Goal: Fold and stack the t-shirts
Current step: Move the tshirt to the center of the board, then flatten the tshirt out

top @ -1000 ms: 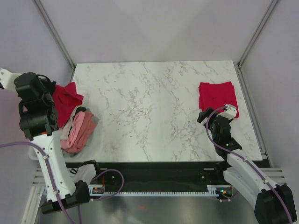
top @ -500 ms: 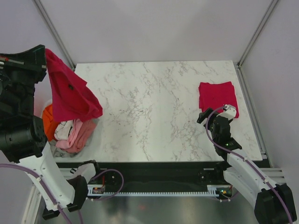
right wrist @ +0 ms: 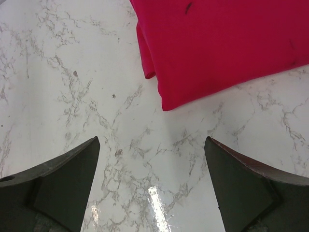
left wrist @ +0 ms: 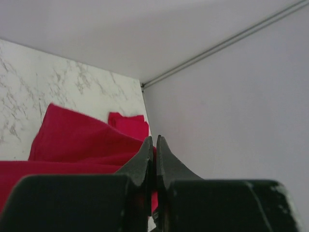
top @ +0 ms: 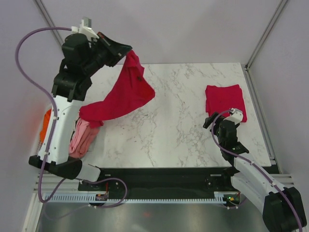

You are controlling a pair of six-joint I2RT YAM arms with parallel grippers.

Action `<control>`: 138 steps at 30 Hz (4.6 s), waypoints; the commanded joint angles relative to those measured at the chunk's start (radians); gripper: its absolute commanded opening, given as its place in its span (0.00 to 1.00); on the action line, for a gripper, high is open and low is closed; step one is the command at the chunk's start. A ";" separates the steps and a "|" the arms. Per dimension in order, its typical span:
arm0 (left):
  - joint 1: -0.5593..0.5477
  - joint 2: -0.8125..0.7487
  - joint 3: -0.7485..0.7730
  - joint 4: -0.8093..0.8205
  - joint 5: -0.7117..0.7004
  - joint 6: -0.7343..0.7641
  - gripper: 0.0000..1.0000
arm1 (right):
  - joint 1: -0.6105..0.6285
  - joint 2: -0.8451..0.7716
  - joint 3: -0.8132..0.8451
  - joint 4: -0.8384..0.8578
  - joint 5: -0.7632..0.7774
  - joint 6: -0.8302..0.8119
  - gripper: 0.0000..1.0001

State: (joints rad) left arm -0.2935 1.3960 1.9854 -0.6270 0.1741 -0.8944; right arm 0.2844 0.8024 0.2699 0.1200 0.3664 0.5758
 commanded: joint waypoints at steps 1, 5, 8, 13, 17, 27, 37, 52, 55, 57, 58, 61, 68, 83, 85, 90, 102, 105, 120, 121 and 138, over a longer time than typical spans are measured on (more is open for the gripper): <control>-0.103 0.021 0.032 0.053 -0.015 0.087 0.02 | -0.001 0.011 0.038 0.040 0.002 -0.001 0.98; -0.145 0.015 -0.017 0.055 0.008 0.120 0.02 | 0.001 0.021 0.043 0.043 0.003 -0.002 0.98; -0.145 -0.041 -0.207 0.059 0.012 0.141 0.02 | 0.001 0.021 0.045 0.037 0.008 -0.004 0.98; -0.138 -0.159 -0.575 0.084 -0.114 0.176 0.95 | 0.001 0.015 0.048 0.024 0.012 -0.007 0.98; -0.136 -0.238 -0.820 0.099 -0.269 0.195 1.00 | 0.001 0.009 0.048 0.020 0.017 -0.011 0.98; -0.127 -0.363 -1.140 0.367 -0.351 0.252 0.99 | 0.001 0.023 0.045 0.049 -0.018 -0.027 0.98; -0.128 -0.374 -1.378 0.682 -0.220 0.347 0.99 | 0.105 0.243 0.318 -0.051 -0.267 -0.113 0.79; -0.136 -0.305 -1.409 0.756 -0.151 0.425 0.90 | 0.360 0.816 0.724 -0.112 -0.323 -0.080 0.66; -0.139 -0.293 -1.404 0.754 -0.150 0.425 0.89 | 0.363 0.877 0.775 -0.112 -0.304 -0.079 0.66; -0.138 -0.290 -1.404 0.753 -0.151 0.426 0.89 | 0.363 0.917 0.810 -0.112 -0.288 -0.082 0.66; -0.138 -0.288 -1.404 0.754 -0.153 0.427 0.89 | 0.363 0.931 0.822 -0.114 -0.265 -0.082 0.66; -0.139 -0.285 -1.401 0.753 -0.154 0.428 0.89 | 0.363 0.998 0.890 -0.161 -0.216 -0.090 0.65; -0.139 -0.307 -1.402 0.744 -0.160 0.439 0.89 | 0.360 1.037 0.944 -0.203 -0.157 -0.160 0.08; -0.144 -0.347 -1.422 0.756 -0.167 0.440 0.88 | 0.237 0.618 0.487 -0.099 0.022 -0.131 0.17; -0.145 -0.362 -1.438 0.780 -0.159 0.443 0.88 | 0.237 0.562 0.444 -0.045 0.038 -0.129 0.39; -0.151 -0.387 -1.462 0.816 -0.142 0.446 0.88 | 0.237 0.480 0.344 0.041 0.043 -0.148 0.69; -0.151 -0.422 -1.478 0.828 -0.145 0.445 0.88 | 0.237 0.285 0.305 0.064 0.055 -0.067 0.98; -0.151 -0.445 -1.487 0.832 -0.142 0.442 0.88 | 0.233 0.267 0.316 0.017 0.086 -0.045 0.98; -0.153 -0.466 -1.504 0.837 -0.165 0.428 0.88 | 0.387 0.480 0.488 -0.172 -0.329 -0.200 0.74; -0.153 -0.462 -1.504 0.836 -0.173 0.425 0.88 | 0.400 0.488 0.488 -0.165 -0.342 -0.200 0.72; -0.153 -0.396 -1.458 0.762 -0.262 0.403 0.87 | 0.651 0.747 0.554 -0.046 -0.396 -0.307 0.71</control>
State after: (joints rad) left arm -0.4408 0.9989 0.4908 0.1329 -0.0521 -0.4858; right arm 0.9195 1.4940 0.7742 0.0223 -0.0475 0.3092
